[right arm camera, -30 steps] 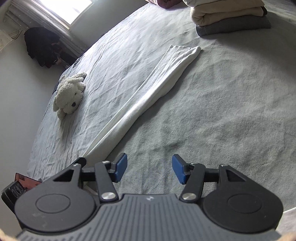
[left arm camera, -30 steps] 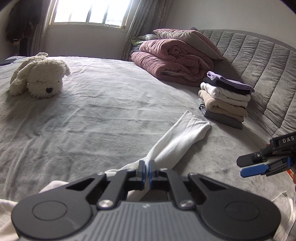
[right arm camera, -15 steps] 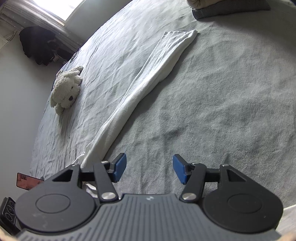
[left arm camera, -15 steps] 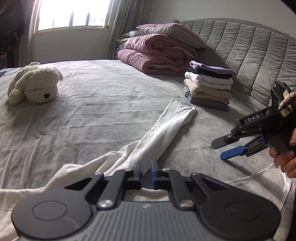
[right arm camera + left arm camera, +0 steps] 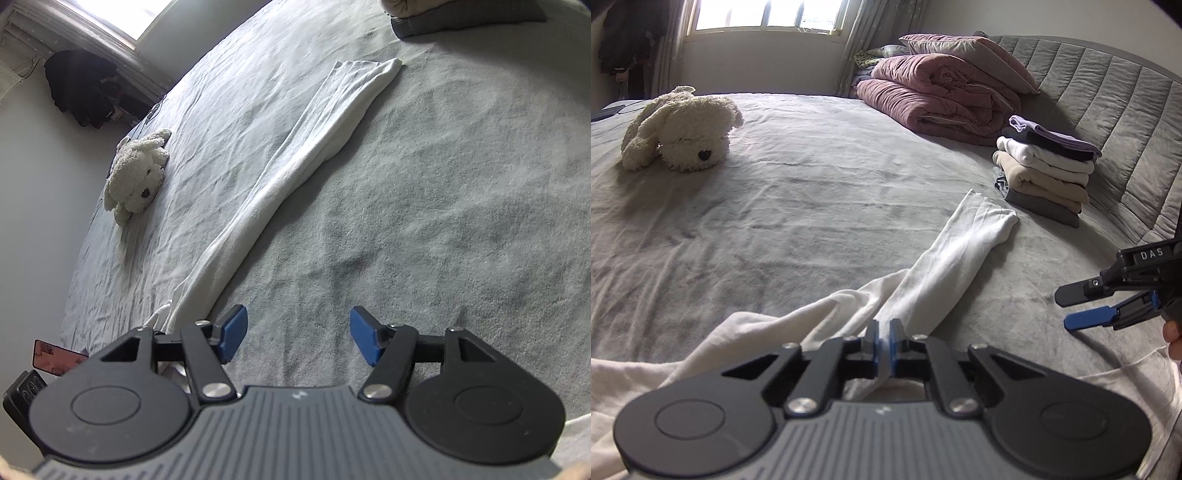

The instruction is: Fold clothes

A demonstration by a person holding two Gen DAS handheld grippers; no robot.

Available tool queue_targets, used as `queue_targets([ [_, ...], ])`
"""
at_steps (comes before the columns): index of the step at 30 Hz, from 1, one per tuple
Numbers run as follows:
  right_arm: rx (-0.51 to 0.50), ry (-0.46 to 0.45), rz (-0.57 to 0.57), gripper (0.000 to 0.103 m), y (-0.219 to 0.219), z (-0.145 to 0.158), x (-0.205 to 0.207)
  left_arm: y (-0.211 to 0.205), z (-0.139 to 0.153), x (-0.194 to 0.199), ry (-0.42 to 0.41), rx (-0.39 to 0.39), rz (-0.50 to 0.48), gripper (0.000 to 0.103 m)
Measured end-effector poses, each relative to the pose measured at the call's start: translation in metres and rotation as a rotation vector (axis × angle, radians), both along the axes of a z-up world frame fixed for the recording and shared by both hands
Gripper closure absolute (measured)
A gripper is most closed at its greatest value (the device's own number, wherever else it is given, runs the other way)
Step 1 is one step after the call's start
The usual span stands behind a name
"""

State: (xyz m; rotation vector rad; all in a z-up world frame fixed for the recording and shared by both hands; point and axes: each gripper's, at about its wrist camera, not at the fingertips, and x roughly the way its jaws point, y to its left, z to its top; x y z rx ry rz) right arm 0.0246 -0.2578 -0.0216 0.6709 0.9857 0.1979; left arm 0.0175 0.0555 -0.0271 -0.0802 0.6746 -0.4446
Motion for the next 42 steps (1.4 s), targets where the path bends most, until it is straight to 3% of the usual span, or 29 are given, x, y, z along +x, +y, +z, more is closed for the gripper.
queue_targets([
  [6,0.018,-0.036,-0.019,0.037,0.012,0.015,0.032,0.001,0.014,-0.007,-0.028,-0.034,-0.041,0.103],
  [9,-0.033,-0.059,-0.015,0.037,0.031,0.023,0.055,0.008,0.018,-0.009,-0.012,-0.048,-0.063,0.103],
  [14,-0.162,0.018,-0.042,0.037,0.057,0.008,0.085,0.026,0.015,-0.014,0.024,-0.048,-0.056,0.098],
  [17,-0.186,0.022,-0.077,0.037,0.062,-0.004,0.092,0.038,0.013,-0.018,0.024,-0.04,-0.042,0.081],
  [19,-0.203,-0.008,-0.115,0.037,0.065,-0.007,0.094,0.045,0.01,-0.021,0.021,-0.016,-0.032,0.062],
  [20,-0.216,-0.029,-0.134,0.041,0.066,-0.007,0.094,0.047,0.009,-0.022,0.02,-0.003,-0.027,0.06],
  [22,-0.236,-0.065,-0.175,0.058,0.066,-0.011,0.095,0.053,0.005,-0.023,0.028,0.02,-0.016,0.06],
  [24,-0.242,-0.091,-0.209,0.086,0.063,-0.016,0.095,0.057,0.003,-0.023,0.034,0.032,-0.006,0.06],
  [25,-0.231,-0.095,-0.219,0.092,0.062,-0.016,0.095,0.059,0.002,-0.023,0.034,0.036,0.0,0.06],
  [27,-0.205,-0.108,-0.235,0.093,0.059,-0.011,0.091,0.063,0.001,-0.022,0.039,0.046,0.02,0.062],
  [30,-0.201,-0.166,-0.237,0.093,0.062,0.008,0.081,0.069,0.001,-0.02,0.052,0.05,0.05,0.097],
  [32,-0.213,-0.215,-0.226,0.093,0.065,0.027,0.074,0.074,0.006,-0.02,0.047,0.04,0.071,0.103],
  [42,-0.318,-0.459,-0.164,0.093,0.089,0.109,0.024,0.12,0.057,-0.03,-0.052,-0.069,0.155,0.103],
])
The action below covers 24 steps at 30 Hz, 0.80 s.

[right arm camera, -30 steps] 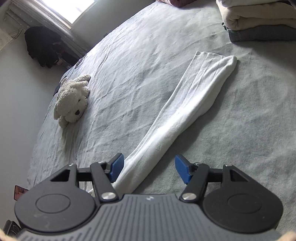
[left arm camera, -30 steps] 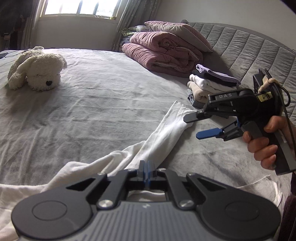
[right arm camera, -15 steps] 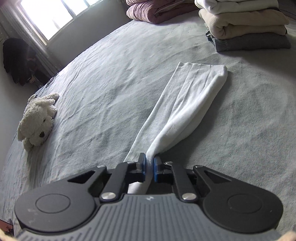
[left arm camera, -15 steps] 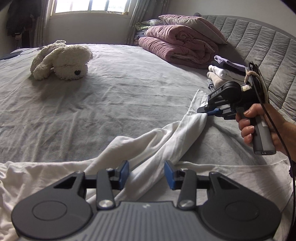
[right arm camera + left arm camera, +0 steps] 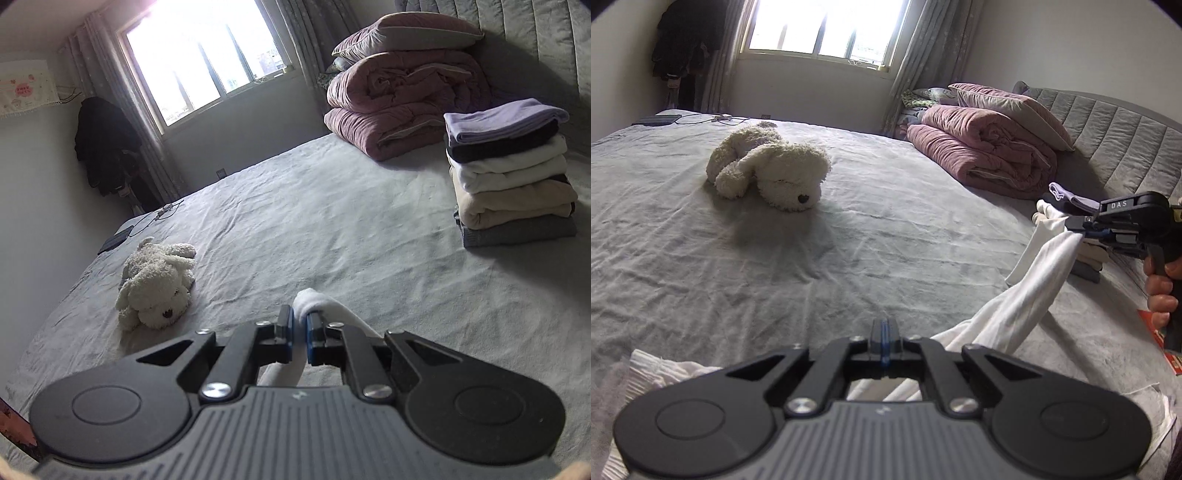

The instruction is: Fold clothes

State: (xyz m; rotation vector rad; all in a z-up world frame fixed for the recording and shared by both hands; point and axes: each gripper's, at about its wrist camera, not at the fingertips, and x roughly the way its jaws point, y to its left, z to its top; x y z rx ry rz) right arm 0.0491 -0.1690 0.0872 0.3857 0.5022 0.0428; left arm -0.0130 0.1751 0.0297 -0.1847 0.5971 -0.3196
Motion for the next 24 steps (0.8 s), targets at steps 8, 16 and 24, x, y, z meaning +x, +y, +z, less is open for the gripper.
queue_targets([
  [8,-0.154,-0.065,0.037,0.093,0.025,0.037,-0.06,0.046,0.01,-0.003,0.132,-0.055,0.083,0.1],
  [16,-0.247,0.006,0.041,0.093,0.033,0.017,-0.107,0.104,0.008,-0.016,0.269,-0.113,0.247,0.071],
  [24,-0.234,0.19,-0.02,0.09,0.005,-0.048,-0.116,0.119,0.002,-0.027,0.339,-0.006,0.344,0.055],
])
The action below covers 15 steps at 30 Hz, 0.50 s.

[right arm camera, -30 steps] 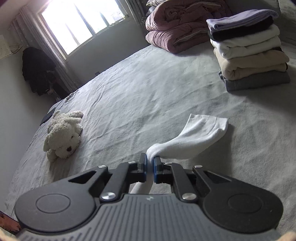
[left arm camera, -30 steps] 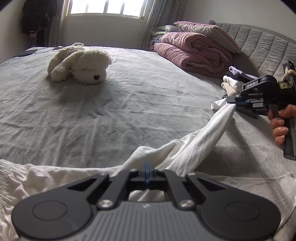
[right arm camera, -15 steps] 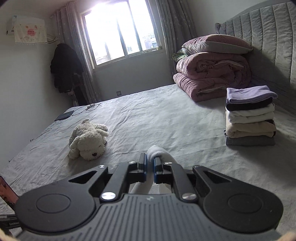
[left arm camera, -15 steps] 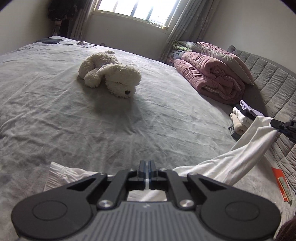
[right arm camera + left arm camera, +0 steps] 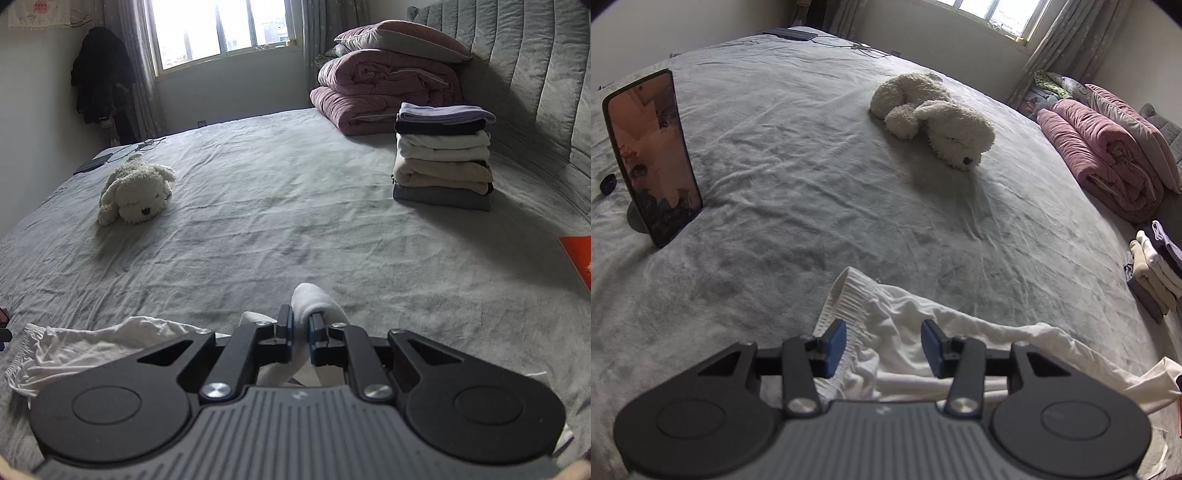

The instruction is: Fold clothes

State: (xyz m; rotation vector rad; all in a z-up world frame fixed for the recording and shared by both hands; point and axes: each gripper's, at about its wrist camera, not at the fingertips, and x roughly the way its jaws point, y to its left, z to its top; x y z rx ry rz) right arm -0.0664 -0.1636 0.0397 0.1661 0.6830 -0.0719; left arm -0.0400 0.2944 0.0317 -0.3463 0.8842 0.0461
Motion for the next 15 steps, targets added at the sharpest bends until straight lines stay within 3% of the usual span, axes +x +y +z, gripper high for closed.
queue_targets([
  [5,0.022,0.131,-0.032,0.088,-0.016,-0.033,-0.007,0.003,-0.009,-0.002,0.042,-0.031,0.008,0.054],
  [7,0.047,0.145,-0.032,0.081,-0.02,-0.037,-0.017,0.007,-0.01,-0.006,0.053,-0.065,0.026,0.052],
  [9,0.062,0.135,-0.031,0.054,-0.023,-0.035,-0.027,0.012,-0.008,-0.012,0.054,-0.087,0.062,0.046],
  [15,0.028,0.076,0.022,0.053,-0.014,-0.025,-0.044,0.023,-0.011,-0.028,0.056,-0.095,0.157,0.043],
])
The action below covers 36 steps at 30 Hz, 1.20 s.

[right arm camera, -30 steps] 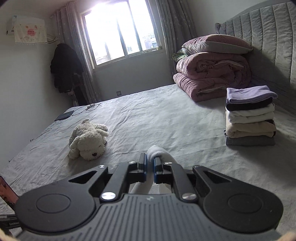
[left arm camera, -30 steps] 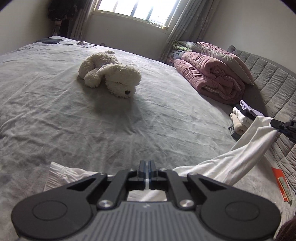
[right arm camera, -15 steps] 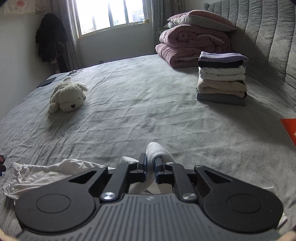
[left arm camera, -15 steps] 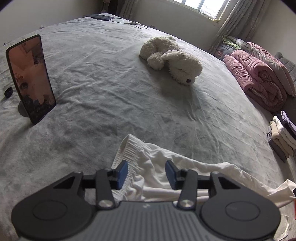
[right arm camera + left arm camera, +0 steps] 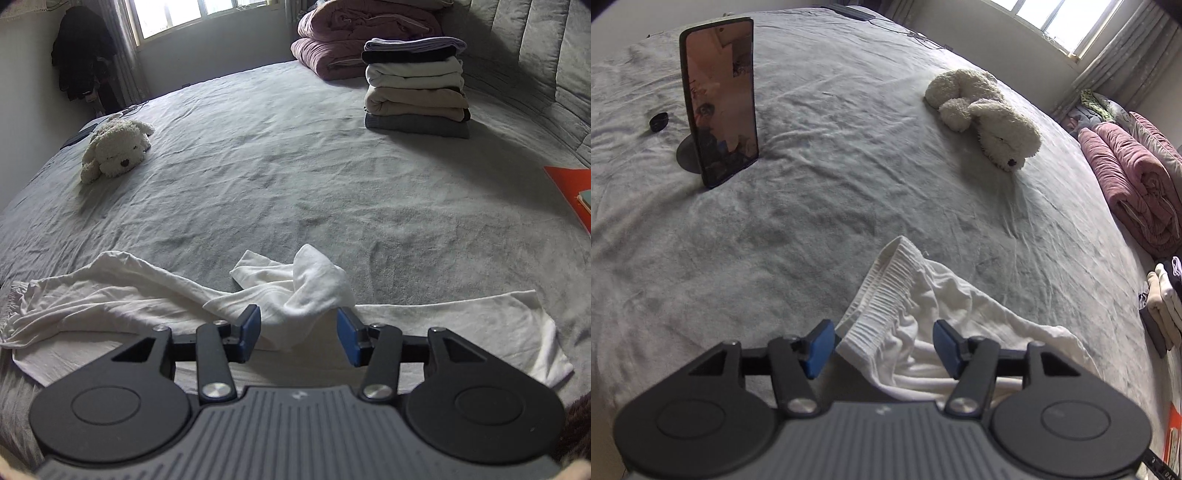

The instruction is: Fold clothes

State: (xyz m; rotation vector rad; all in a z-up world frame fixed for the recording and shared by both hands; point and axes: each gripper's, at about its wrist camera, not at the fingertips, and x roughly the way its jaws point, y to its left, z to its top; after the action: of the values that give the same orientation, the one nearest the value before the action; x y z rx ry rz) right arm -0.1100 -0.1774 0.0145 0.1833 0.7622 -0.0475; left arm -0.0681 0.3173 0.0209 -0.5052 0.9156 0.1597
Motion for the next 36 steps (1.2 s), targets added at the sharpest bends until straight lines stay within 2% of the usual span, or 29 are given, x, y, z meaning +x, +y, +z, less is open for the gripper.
queue_targets([
  [4,-0.076,-0.044,0.033,0.053,0.02,0.009,-0.005,0.0,-0.011,-0.001,0.025,-0.013,0.001,0.043],
  [8,-0.186,-0.106,0.132,0.053,0.046,0.016,-0.007,0.004,-0.024,-0.001,0.059,-0.059,0.022,0.047],
  [10,-0.188,-0.124,0.238,0.053,0.063,0.014,-0.002,0.004,-0.029,-0.001,0.072,-0.074,0.04,0.063],
  [13,-0.17,-0.12,0.402,0.053,0.088,0.0,0.012,0.002,-0.028,-0.001,0.058,-0.082,0.048,0.08],
  [16,-0.18,-0.116,0.508,0.053,0.108,-0.014,0.029,-0.004,-0.023,-0.002,0.028,-0.061,0.045,0.088],
  [21,-0.186,-0.081,0.603,0.053,0.127,-0.029,0.055,-0.004,-0.017,0.0,-0.008,-0.051,0.045,0.09],
  [24,-0.153,-0.059,0.65,0.064,0.128,-0.03,0.063,-0.004,-0.014,0.001,-0.02,-0.04,0.048,0.09],
  [32,-0.101,-0.01,0.73,0.066,0.125,-0.03,0.084,-0.006,-0.009,0.007,-0.042,-0.039,0.067,0.09],
  [34,-0.071,0.015,0.749,0.078,0.124,-0.031,0.089,-0.006,-0.009,0.008,-0.047,-0.043,0.074,0.09],
  [35,-0.057,0.027,0.759,0.089,0.124,-0.032,0.09,-0.005,-0.01,0.009,-0.047,-0.046,0.077,0.09],
  [36,-0.049,0.027,0.765,0.093,0.123,-0.031,0.09,-0.004,-0.01,0.01,-0.047,-0.051,0.084,0.09],
])
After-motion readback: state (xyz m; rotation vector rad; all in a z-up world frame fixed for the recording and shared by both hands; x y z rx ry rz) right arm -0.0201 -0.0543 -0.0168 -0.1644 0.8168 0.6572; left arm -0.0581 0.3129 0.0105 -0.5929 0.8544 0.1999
